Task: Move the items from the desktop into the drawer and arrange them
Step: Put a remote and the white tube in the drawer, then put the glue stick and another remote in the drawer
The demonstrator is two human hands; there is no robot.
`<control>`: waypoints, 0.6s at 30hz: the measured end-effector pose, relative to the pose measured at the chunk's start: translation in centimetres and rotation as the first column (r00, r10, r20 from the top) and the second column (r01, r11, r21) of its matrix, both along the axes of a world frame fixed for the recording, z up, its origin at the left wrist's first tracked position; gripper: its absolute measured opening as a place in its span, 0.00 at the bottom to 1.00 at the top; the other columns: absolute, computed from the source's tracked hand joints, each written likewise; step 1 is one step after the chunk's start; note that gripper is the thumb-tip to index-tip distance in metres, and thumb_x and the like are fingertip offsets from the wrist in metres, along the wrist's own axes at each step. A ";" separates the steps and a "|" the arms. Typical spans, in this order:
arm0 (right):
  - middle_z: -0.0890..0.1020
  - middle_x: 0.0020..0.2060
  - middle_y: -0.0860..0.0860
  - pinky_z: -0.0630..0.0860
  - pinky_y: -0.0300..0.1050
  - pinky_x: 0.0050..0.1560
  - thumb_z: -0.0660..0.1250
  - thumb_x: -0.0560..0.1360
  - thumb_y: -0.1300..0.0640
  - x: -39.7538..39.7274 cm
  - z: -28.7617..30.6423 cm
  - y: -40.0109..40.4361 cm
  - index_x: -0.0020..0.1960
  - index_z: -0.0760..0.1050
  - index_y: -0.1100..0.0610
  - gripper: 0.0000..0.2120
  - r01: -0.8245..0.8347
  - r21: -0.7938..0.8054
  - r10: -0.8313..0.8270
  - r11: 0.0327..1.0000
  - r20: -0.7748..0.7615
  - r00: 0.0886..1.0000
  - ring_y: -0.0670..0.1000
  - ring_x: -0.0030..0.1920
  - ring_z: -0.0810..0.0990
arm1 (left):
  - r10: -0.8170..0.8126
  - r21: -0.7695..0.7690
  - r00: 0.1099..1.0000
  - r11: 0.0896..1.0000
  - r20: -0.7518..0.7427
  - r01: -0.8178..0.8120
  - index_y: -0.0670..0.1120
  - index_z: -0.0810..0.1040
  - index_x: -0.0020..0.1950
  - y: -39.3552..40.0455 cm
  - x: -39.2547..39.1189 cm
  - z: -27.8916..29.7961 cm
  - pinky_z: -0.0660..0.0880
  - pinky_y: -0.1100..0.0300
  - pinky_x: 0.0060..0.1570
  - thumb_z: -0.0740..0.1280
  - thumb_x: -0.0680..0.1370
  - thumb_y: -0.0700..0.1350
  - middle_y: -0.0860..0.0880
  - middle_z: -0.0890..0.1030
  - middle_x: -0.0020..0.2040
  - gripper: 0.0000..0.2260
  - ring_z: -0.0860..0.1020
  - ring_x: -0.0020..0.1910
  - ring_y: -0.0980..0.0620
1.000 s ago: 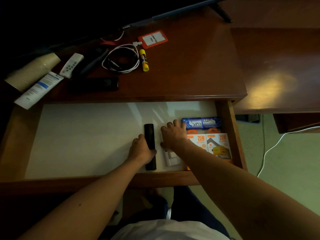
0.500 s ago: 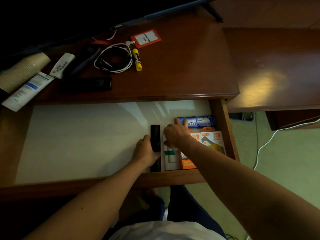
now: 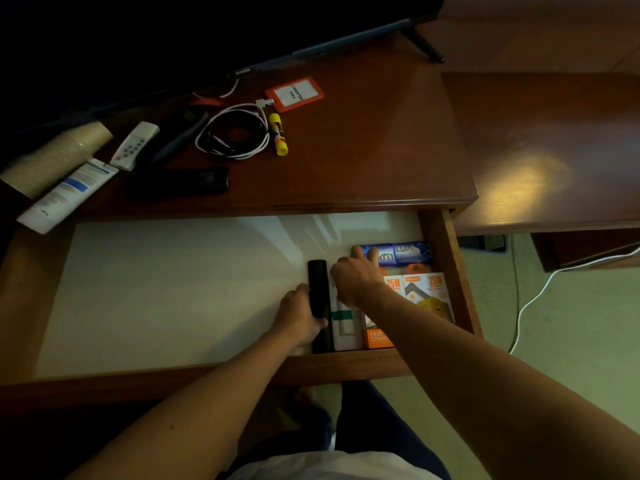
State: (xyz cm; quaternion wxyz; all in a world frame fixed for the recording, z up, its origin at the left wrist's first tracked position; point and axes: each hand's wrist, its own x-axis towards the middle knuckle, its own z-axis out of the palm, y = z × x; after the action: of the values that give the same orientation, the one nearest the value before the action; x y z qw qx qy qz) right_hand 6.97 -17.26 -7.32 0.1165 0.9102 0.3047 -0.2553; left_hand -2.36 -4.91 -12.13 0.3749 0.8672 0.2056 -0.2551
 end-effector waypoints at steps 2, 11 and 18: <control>0.78 0.59 0.55 0.58 0.71 0.68 0.70 0.74 0.54 -0.3 0.2 0.2 0.59 0.76 0.55 0.14 0.001 -0.009 -0.001 1.000 -0.010 1.000 0.63 0.69 0.64 | -0.027 -0.001 1.000 1.000 0.001 0.027 0.48 0.69 0.69 0.2 0.0 0.2 0.79 0.49 0.57 0.78 0.69 0.49 0.45 0.79 0.61 0.32 0.79 0.58 0.45; 0.79 0.57 0.54 0.61 0.68 0.66 0.68 0.74 0.54 -1.1 2.3 1.1 0.58 0.77 0.53 0.13 0.129 0.148 -0.131 0.981 0.004 0.991 0.62 0.66 0.68 | -0.056 -0.002 0.997 0.998 0.059 0.057 0.44 0.71 0.70 2.2 0.3 3.4 0.75 0.57 0.55 0.70 0.77 0.48 0.44 0.76 0.63 0.22 0.76 0.59 0.46; 0.82 0.45 0.53 0.78 0.51 0.48 0.60 0.77 0.55 1.4 6.6 5.1 0.47 0.79 0.57 0.10 0.214 0.655 -0.317 0.724 0.040 0.948 0.56 0.46 0.80 | 0.120 0.073 0.908 0.984 0.402 -0.162 0.45 0.77 0.60 6.3 3.9 9.4 0.71 0.59 0.48 0.70 0.76 0.41 0.47 0.78 0.55 0.13 0.76 0.52 0.49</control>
State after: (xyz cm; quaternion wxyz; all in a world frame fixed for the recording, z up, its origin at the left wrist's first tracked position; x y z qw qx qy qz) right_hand 8.41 -12.14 -0.68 -0.2177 0.9450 0.2302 -0.0809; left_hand 1.52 1.37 -2.73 0.3803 0.9022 0.2007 -0.0355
